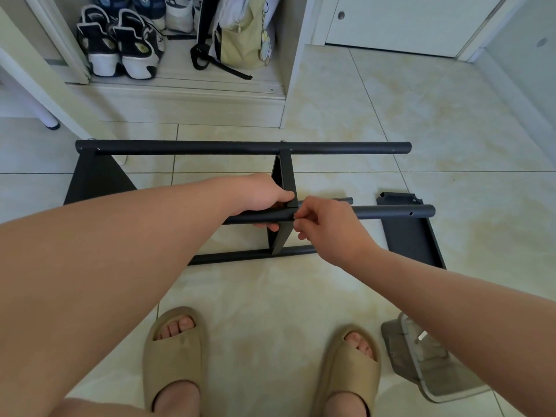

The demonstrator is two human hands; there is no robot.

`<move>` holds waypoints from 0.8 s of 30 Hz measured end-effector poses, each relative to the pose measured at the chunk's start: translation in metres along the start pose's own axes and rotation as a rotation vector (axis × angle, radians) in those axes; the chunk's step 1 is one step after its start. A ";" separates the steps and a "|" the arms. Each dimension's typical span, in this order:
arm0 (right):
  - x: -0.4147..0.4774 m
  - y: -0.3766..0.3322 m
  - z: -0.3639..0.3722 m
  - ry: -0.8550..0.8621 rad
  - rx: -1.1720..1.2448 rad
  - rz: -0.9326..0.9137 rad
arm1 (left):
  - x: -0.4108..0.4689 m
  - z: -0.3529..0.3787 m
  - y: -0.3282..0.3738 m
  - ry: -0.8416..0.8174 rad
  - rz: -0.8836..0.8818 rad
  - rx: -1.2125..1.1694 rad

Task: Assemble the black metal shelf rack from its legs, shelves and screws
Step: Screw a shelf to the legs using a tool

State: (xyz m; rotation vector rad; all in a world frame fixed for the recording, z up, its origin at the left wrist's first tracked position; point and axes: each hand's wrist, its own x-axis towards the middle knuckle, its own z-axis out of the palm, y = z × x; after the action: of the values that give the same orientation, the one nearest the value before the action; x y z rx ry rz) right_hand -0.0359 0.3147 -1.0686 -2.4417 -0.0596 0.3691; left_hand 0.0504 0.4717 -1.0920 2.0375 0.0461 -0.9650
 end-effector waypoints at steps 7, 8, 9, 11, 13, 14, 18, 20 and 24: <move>0.002 -0.003 0.006 0.017 0.122 0.074 | 0.000 0.000 0.000 0.004 -0.006 0.045; 0.002 -0.002 0.006 0.019 0.151 0.079 | 0.000 0.000 -0.001 0.005 -0.002 0.038; 0.002 0.000 0.006 0.019 0.153 0.065 | 0.000 0.000 -0.002 0.006 0.001 0.034; 0.001 0.003 0.005 0.012 0.128 0.032 | 0.000 0.001 -0.003 0.007 0.006 0.046; -0.001 0.006 0.003 0.006 0.131 0.022 | 0.000 0.001 -0.003 0.005 0.011 0.071; -0.001 0.007 0.003 0.004 0.148 0.028 | -0.001 0.001 -0.003 0.005 0.011 0.075; -0.003 0.008 0.004 0.019 0.338 0.091 | -0.001 0.000 -0.003 0.004 0.011 0.038; -0.004 0.007 0.008 0.044 0.439 0.132 | -0.001 -0.002 -0.004 -0.002 0.009 0.015; -0.007 0.003 0.017 0.114 0.592 0.199 | -0.001 -0.003 -0.004 -0.010 0.004 0.025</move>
State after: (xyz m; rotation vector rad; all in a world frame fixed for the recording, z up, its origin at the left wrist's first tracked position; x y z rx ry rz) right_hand -0.0479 0.3214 -1.0812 -1.8785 0.3025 0.2828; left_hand 0.0500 0.4765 -1.0930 2.0545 0.0246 -0.9771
